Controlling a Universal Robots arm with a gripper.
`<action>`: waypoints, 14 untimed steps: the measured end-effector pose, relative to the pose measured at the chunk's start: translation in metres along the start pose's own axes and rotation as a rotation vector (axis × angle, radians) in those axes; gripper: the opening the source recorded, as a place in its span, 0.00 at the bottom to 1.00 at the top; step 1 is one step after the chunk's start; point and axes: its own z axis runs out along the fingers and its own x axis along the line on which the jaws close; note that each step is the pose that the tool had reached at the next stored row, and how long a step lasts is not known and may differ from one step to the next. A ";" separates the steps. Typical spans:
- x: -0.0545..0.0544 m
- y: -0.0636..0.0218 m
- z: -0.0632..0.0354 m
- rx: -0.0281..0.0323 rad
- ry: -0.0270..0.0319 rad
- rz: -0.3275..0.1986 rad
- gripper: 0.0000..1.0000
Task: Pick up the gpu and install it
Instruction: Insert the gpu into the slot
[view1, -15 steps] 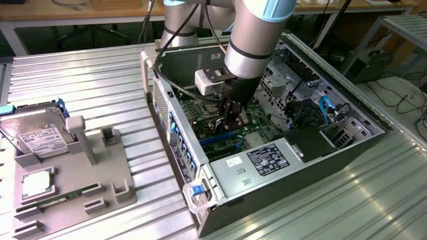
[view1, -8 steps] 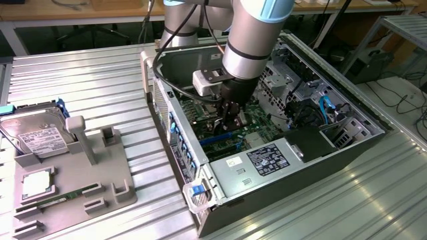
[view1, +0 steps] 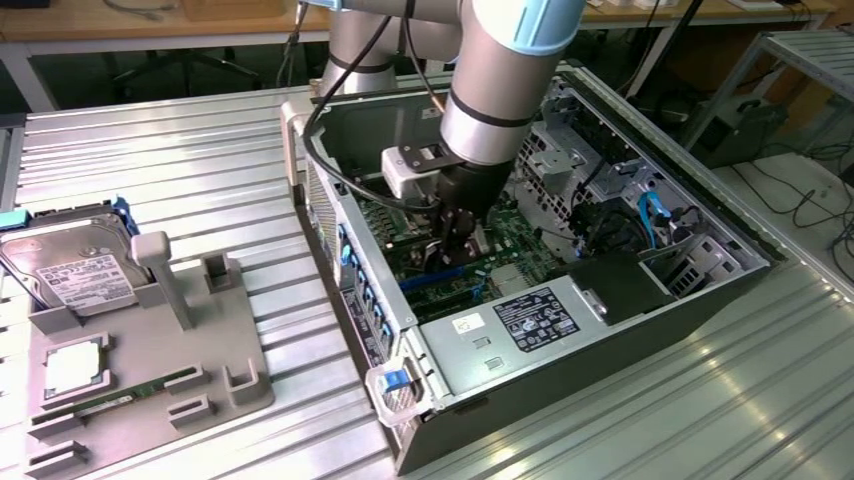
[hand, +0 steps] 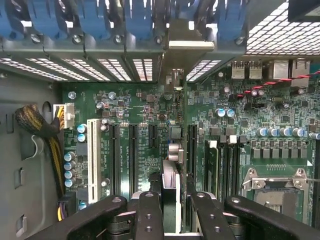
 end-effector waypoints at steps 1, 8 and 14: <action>0.000 0.0004 0.0003 -0.0001 0.0001 0.000 0.27; 0.000 0.0027 0.0007 -0.0001 0.0000 0.000 0.27; 0.000 0.0027 0.0091 0.0000 -0.0007 0.000 0.27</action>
